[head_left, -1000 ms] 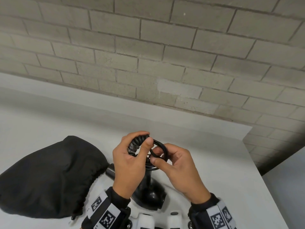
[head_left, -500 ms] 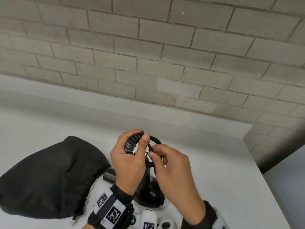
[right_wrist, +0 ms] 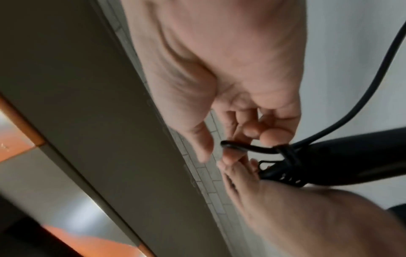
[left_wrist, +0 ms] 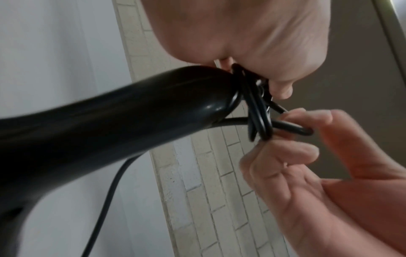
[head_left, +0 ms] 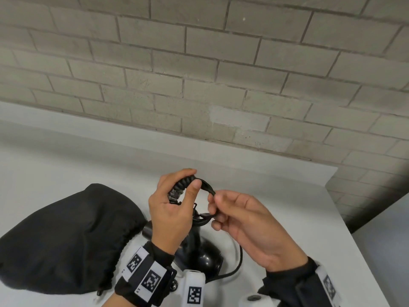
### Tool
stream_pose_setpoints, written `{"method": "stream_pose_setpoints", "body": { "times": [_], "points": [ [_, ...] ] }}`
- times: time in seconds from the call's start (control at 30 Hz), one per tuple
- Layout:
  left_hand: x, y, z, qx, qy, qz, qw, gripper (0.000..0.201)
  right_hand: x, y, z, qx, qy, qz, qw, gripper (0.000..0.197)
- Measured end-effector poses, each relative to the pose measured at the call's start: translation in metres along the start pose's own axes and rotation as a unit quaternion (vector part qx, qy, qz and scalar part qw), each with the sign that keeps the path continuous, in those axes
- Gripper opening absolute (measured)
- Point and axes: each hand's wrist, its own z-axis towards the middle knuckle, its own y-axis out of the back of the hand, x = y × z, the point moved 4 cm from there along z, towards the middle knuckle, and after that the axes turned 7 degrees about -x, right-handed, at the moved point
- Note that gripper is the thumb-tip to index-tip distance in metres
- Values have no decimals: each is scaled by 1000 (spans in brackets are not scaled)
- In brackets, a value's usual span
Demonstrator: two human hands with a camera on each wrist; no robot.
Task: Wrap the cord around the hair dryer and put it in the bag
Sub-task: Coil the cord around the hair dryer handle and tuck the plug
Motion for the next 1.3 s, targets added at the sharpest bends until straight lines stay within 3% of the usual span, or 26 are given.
{"method": "stream_pose_setpoints", "body": {
  "times": [0.07,0.13,0.2,0.27,0.33,0.4,0.47,0.5,0.57,0.6,0.73,0.83,0.93,1.03,1.1,1.23,1.3],
  "points": [
    [3,2,2,-11,4,-1,1000,17,-4,-1,-4,-15,81,-132,988,13],
    [4,2,3,-14,5,1,1000,17,-10,-6,-9,-49,164,-264,949,17],
    [5,0,2,-13,1,0,1000,14,-15,-11,-13,-85,222,-335,912,16],
    [6,0,2,-20,-14,1,1000,14,-16,-12,-15,-116,237,-352,898,13],
    [9,0,2,-27,-25,0,999,14,-14,-13,-17,-134,229,-332,905,10],
    [11,0,3,-34,-36,0,999,15,-5,-10,-21,-146,195,-259,935,8],
    [10,-1,5,-32,-48,2,998,17,-3,1,-21,-127,88,-90,984,19],
    [10,-2,5,-28,-55,4,998,17,-2,3,-22,-109,26,29,993,24],
    [11,-5,6,-25,-55,4,998,16,-3,8,-26,-60,-34,185,980,31],
    [13,-5,7,-32,-42,-2,999,15,-6,11,-26,-38,-18,185,982,36],
    [17,-4,9,-39,-29,1,999,13,-35,26,-26,-26,119,-2,993,36],
    [17,-4,10,-26,-32,8,999,13,-60,28,-29,16,105,31,994,29],
    [19,-3,10,-16,-25,0,1000,13,-69,35,-38,29,93,45,994,35],
    [18,-2,9,-8,-42,13,999,13,-66,57,-47,-31,49,69,996,52],
    [18,-2,10,-5,-45,17,999,14,-65,74,-55,-57,22,36,997,53],
    [19,-3,10,-2,-44,18,999,14,-72,94,-61,-90,63,-58,992,54],
    [18,-3,10,-3,-44,20,999,14,-82,98,-65,-117,60,36,991,56]
  ]
}}
